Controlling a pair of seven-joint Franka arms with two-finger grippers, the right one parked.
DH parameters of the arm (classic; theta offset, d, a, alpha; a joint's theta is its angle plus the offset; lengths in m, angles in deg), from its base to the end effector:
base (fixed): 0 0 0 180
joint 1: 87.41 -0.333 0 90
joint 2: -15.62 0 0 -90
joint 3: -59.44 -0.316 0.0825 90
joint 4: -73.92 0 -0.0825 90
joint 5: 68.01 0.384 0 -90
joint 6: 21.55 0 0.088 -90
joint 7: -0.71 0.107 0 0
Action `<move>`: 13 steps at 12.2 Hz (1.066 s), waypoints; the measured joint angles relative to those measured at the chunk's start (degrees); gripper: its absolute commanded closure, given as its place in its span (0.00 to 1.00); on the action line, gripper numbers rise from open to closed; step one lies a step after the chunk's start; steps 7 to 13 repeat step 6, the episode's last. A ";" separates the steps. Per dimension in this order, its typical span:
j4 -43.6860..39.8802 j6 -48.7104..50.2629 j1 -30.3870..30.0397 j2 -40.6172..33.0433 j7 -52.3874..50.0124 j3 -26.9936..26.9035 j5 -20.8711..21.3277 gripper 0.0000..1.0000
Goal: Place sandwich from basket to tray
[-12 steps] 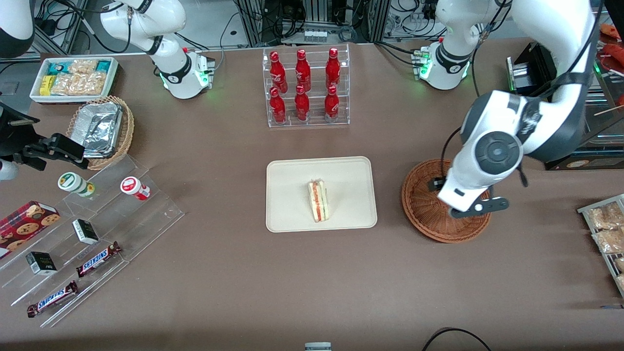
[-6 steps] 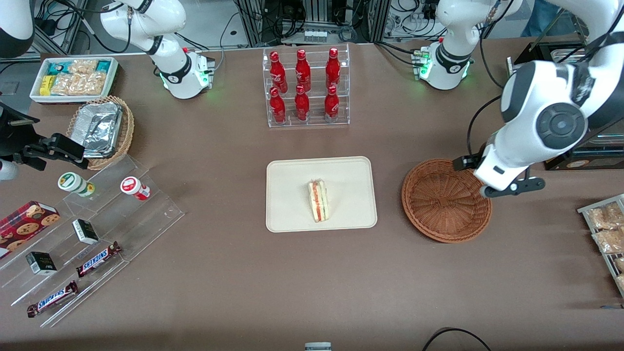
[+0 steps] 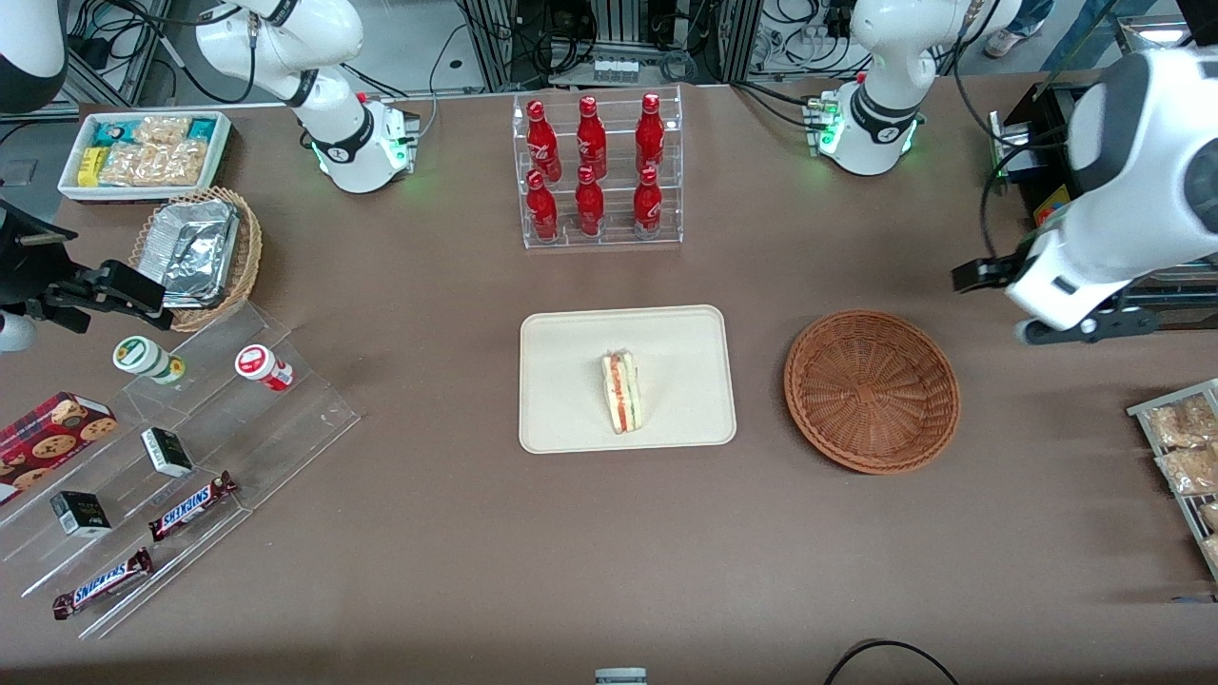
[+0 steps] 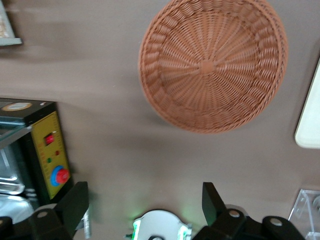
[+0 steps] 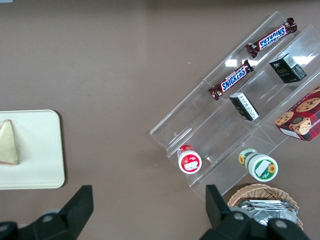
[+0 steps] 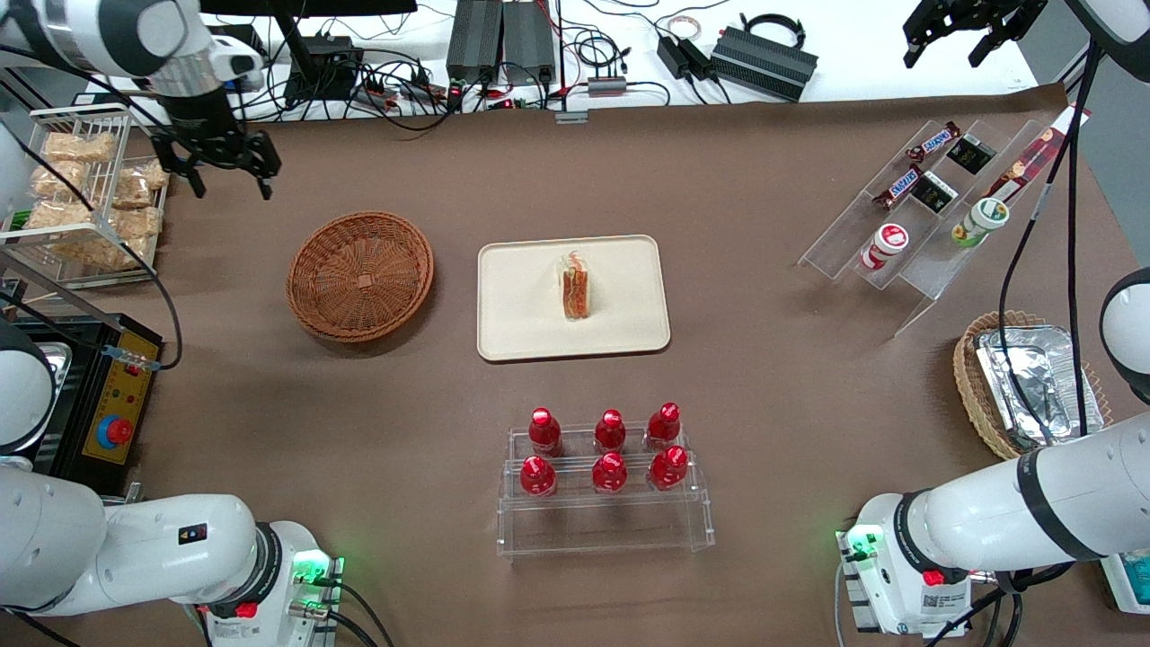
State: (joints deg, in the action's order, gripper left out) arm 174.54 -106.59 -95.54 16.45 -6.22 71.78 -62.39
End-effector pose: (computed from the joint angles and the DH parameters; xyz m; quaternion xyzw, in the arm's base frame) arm 0.5335 -0.0274 0.5256 -0.9885 -0.0205 0.1371 0.0610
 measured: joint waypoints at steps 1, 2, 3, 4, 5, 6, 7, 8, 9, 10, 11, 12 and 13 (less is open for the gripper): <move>-1.24 1.72 0.06 -0.73 1.97 -1.48 -0.03 0.00; -2.60 3.05 0.11 -1.40 3.36 -2.84 -0.06 0.00; -3.96 4.46 0.14 -1.90 4.14 -3.99 -0.10 0.00; -5.31 5.58 0.19 -2.29 4.41 -5.06 -0.10 0.00; -6.52 6.01 0.26 -2.56 4.54 -6.07 -0.12 0.00; -7.53 6.03 0.43 -2.69 4.66 -6.98 -0.17 0.00; -7.53 6.03 0.43 -2.69 4.66 -6.98 -0.17 0.00; -7.53 6.03 0.43 -2.69 4.66 -6.98 -0.17 0.00; -7.53 6.03 0.43 -2.69 4.66 -6.98 -0.17 0.00; -7.53 6.03 0.43 -2.69 4.66 -6.98 -0.17 0.00; -7.53 6.03 0.43 -2.69 4.66 -6.98 -0.17 0.00; -7.53 6.03 0.43 -2.69 4.66 -6.98 -0.17 0.00; -7.53 6.03 0.43 -2.69 4.66 -6.98 -0.17 0.00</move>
